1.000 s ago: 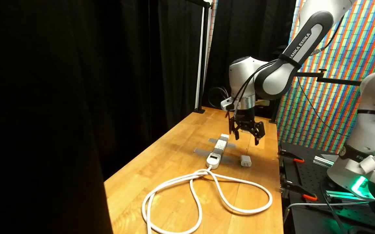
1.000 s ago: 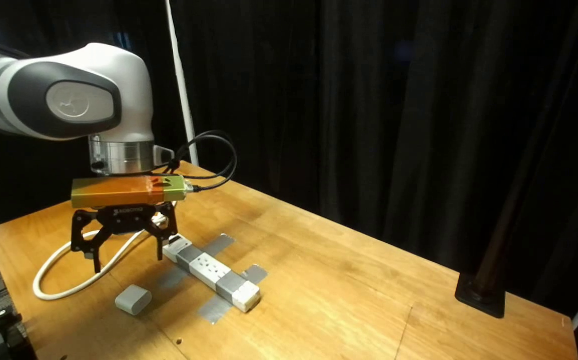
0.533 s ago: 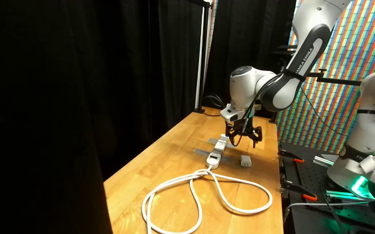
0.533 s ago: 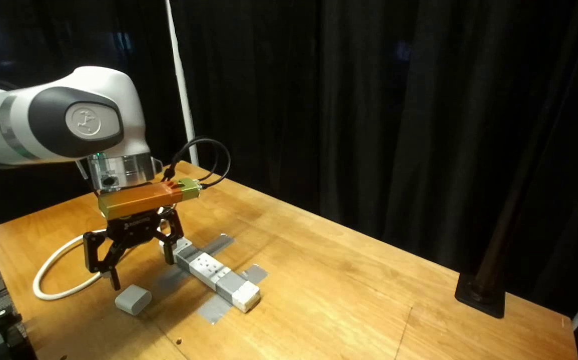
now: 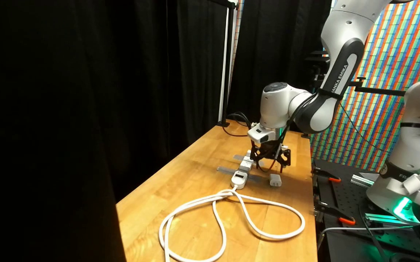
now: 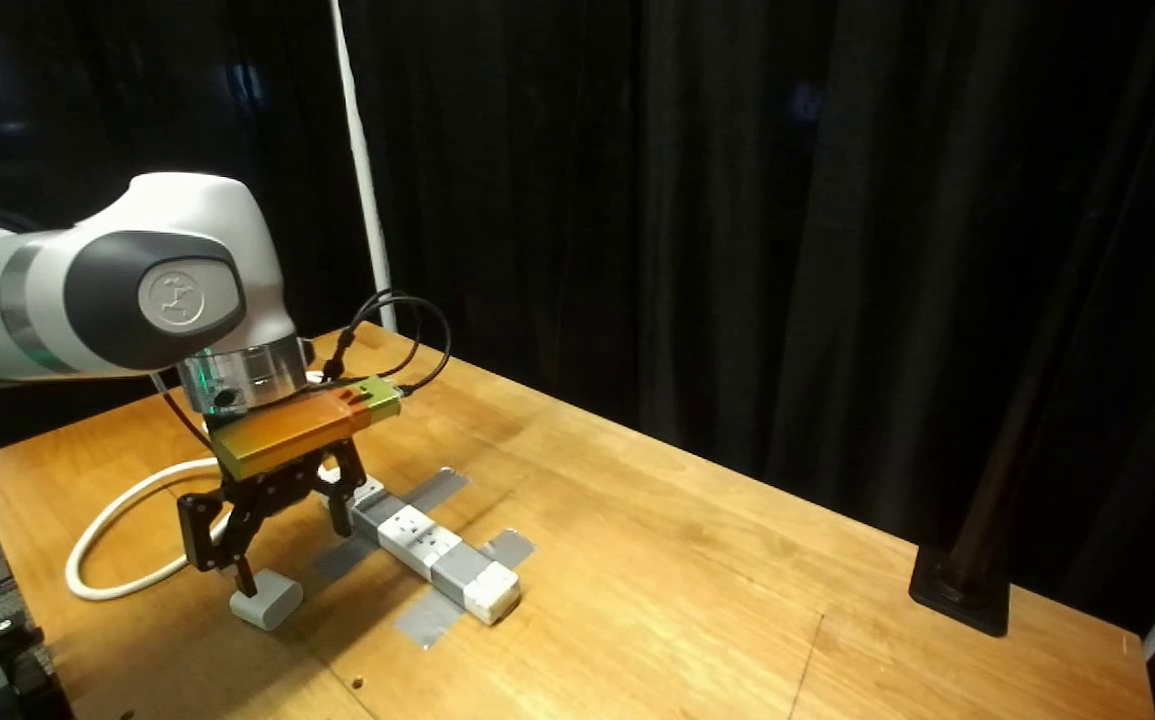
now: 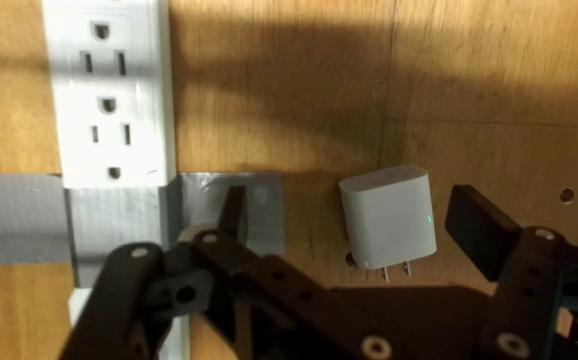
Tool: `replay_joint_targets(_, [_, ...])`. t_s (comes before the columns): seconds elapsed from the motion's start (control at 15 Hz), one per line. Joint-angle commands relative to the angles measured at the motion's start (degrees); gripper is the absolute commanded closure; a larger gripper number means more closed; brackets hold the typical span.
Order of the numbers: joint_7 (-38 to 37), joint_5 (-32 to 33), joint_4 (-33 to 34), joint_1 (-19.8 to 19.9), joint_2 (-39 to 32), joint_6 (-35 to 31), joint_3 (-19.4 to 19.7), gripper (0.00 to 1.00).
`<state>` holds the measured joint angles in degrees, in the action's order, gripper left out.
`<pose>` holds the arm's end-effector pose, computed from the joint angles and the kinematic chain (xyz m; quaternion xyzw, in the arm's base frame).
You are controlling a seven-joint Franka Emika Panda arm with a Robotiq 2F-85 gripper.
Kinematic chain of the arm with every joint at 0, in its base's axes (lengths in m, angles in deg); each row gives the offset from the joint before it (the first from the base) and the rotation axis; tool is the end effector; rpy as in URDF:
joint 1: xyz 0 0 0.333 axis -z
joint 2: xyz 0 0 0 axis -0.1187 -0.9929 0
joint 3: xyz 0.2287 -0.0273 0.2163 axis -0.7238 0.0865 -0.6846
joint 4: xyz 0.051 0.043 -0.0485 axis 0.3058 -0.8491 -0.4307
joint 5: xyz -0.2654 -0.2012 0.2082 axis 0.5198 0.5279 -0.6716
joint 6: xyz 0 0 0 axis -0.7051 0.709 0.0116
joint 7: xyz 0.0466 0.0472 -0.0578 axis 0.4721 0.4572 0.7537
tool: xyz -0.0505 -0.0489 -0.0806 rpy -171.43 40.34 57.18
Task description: Put the charger head on the socket on the extension cord
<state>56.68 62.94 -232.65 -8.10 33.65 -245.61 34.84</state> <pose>0.4116 0.0381 0.1607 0.6728 0.7334 -0.0887 0.0407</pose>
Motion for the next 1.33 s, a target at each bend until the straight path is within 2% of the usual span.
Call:
replay_joint_targets(0.0, [7.6, -4.7, -1.5, 3.2, -1.2, -2.5, -2.6, 0.0])
replay_joint_targets(0.33, [12.7, -9.5, -1.7, 4.6, -3.1, -4.3, -4.7, 0.0])
replay_joint_targets(0.4, [12.6, -9.4, -1.6, 4.5, -3.3, -4.8, -4.6, 0.25])
replay_joint_targets(0.47, [12.3, -9.0, -1.7, 4.4, -3.5, -5.5, -4.4, 0.26])
replay_joint_targets(0.8, [11.8, -8.2, -1.8, 4.5, -4.3, -7.3, -3.9, 0.67])
replay_joint_targets(0.93, [11.8, -8.2, -1.7, 4.6, -4.4, -7.2, -3.9, 0.77])
replay_joint_targets(1.0, [11.8, -8.1, -1.6, 4.7, -4.3, -7.1, -3.8, 0.27])
replay_joint_targets(1.07, [12.0, -8.3, -1.5, 4.9, -4.3, -7.0, -3.8, 0.27])
replay_joint_targets(1.27, [12.9, -8.6, -1.4, 6.0, -4.1, -7.2, -3.8, 0.04])
